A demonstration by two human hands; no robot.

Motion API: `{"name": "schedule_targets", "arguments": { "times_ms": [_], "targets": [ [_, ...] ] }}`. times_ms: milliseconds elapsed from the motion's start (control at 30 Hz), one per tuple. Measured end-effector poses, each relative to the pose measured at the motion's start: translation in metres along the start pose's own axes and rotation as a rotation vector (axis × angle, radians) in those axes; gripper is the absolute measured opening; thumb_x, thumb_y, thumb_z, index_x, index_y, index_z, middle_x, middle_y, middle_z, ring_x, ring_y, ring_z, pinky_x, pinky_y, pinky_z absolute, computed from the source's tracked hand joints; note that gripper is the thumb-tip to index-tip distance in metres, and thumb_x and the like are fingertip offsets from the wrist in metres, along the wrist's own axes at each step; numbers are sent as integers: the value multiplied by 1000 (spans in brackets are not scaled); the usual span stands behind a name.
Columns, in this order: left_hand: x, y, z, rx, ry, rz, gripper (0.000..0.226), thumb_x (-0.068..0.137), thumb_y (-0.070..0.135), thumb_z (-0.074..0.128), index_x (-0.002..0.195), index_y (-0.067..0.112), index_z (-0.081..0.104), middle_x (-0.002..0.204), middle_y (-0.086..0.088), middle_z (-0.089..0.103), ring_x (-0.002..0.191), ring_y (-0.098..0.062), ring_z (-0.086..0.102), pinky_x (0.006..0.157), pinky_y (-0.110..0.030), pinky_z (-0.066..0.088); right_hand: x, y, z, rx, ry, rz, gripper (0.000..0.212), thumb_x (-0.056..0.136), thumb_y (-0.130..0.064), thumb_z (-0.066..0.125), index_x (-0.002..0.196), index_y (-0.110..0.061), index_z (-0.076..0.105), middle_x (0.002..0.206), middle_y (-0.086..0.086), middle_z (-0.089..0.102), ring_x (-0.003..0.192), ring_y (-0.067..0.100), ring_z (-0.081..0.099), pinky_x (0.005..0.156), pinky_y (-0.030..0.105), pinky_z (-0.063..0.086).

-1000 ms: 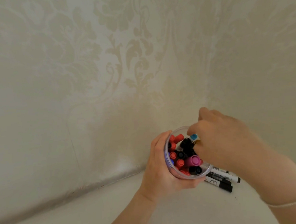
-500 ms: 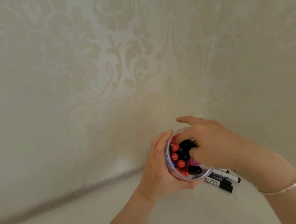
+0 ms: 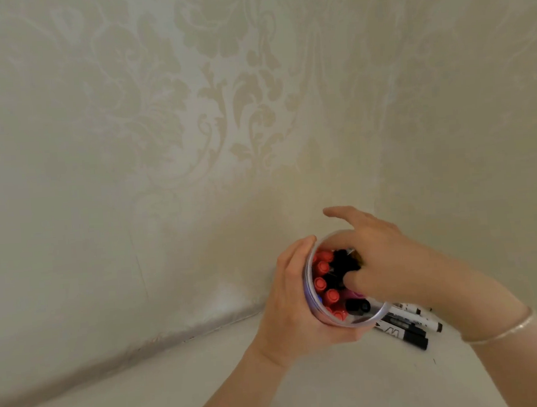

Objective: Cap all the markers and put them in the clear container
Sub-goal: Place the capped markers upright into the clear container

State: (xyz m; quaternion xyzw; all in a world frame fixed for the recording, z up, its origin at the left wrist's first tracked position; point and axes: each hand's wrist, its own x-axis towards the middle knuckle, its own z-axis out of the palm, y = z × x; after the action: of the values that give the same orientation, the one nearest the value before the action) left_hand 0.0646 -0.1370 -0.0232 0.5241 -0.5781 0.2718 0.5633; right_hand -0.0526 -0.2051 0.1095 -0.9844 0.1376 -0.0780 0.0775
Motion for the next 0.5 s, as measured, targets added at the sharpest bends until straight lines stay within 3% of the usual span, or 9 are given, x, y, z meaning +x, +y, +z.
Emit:
{"name": "schedule_targets", "arguments": {
  "times_ms": [100,167,267,367,500],
  "targets": [
    [-2,0,1,-6,-56,12,114,52,42,92,139,7,29,140,-4,37,129,-28,45,102,-48,45,-6,2,-3,-17,-3,-24,49,78,-16,58,118,-44,59,151,-19,21,132,12,36,107,34,34],
    [-2,3,3,-10,-71,-1,107,61,53,84,140,8,29,140,-3,38,130,-28,46,100,-53,45,-9,2,1,-137,48,5,46,81,-21,54,121,-45,54,150,-20,22,120,15,49,91,29,42],
    [-1,-2,4,114,-87,77,106,63,60,79,139,7,29,141,-8,42,131,-26,47,102,-55,42,-13,1,9,-214,88,63,40,83,-19,50,121,-32,50,141,-12,32,101,19,57,71,27,44],
    [1,-1,3,100,-104,52,109,58,52,86,140,8,30,143,-6,39,133,-25,45,105,-46,43,-17,4,9,-253,92,54,37,82,-12,48,116,-26,52,117,-6,45,91,20,56,71,29,47],
    [2,1,2,-47,-199,-124,114,53,36,94,144,16,28,151,0,33,139,-22,37,110,-40,39,-16,12,-3,-254,37,23,44,82,-9,49,114,-38,57,105,-9,53,92,19,57,78,32,52]
  ]
}}
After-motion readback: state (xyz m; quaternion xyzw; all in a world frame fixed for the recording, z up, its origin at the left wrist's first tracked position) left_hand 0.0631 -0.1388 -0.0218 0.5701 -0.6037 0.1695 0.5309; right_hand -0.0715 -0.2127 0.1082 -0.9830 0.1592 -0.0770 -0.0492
